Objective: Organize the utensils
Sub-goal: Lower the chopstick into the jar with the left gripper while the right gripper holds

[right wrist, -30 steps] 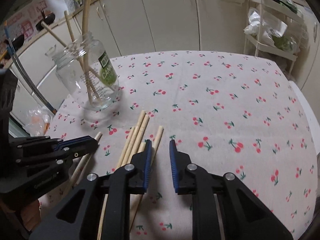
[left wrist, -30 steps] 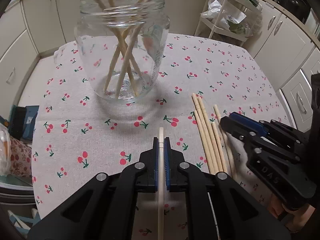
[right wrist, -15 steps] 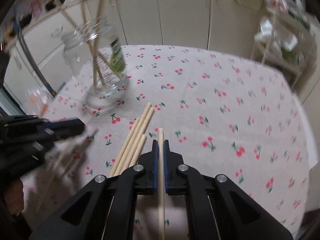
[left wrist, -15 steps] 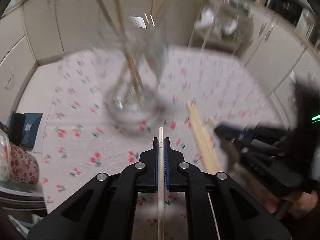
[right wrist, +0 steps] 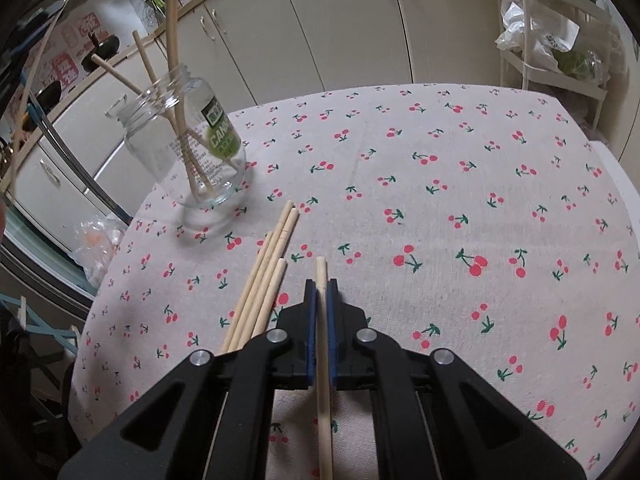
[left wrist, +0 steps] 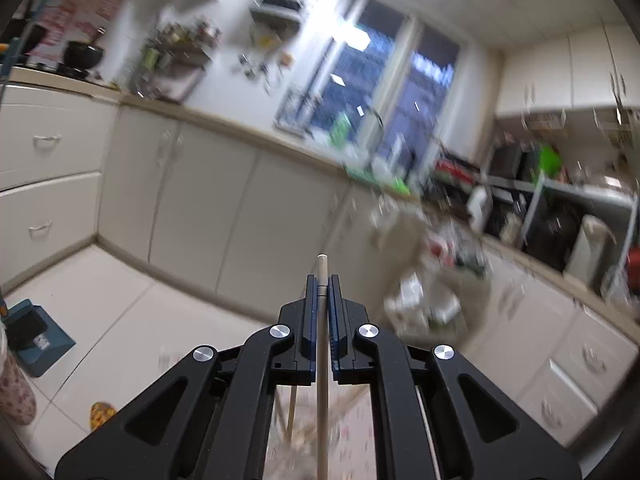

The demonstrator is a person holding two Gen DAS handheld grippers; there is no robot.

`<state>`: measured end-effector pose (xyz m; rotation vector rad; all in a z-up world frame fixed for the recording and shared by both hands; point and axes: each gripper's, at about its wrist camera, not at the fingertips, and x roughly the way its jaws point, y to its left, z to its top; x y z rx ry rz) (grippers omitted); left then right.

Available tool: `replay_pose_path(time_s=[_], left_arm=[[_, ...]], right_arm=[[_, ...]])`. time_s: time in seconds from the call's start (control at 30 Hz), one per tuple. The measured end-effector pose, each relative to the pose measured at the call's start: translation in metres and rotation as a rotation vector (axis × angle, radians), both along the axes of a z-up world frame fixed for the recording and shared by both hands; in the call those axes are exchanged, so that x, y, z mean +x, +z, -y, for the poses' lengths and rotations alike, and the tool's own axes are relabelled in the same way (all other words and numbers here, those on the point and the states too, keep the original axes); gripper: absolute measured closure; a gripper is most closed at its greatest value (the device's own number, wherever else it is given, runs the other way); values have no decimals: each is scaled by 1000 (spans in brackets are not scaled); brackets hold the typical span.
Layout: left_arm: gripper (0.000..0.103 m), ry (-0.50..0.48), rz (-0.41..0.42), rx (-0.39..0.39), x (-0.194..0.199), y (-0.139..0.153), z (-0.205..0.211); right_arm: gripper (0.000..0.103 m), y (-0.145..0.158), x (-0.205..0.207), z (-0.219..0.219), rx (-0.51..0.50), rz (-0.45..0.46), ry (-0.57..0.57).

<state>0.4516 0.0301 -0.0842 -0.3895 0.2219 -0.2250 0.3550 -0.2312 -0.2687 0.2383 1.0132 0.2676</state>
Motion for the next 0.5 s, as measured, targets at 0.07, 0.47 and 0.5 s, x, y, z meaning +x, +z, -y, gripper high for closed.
replay_pose_path(time_s=[0.07,0.47,0.5], left_arm=[[98,52,56,-1,2,6,6],[98,216,202,88,31,-6,48],[98,219,201,91,31,-8,47]], right_arm=[[97,0,0,2,18,0,-4],[97,-2,-1,9,108,4,-29],[97,-3,-1,10,111,3,-28]])
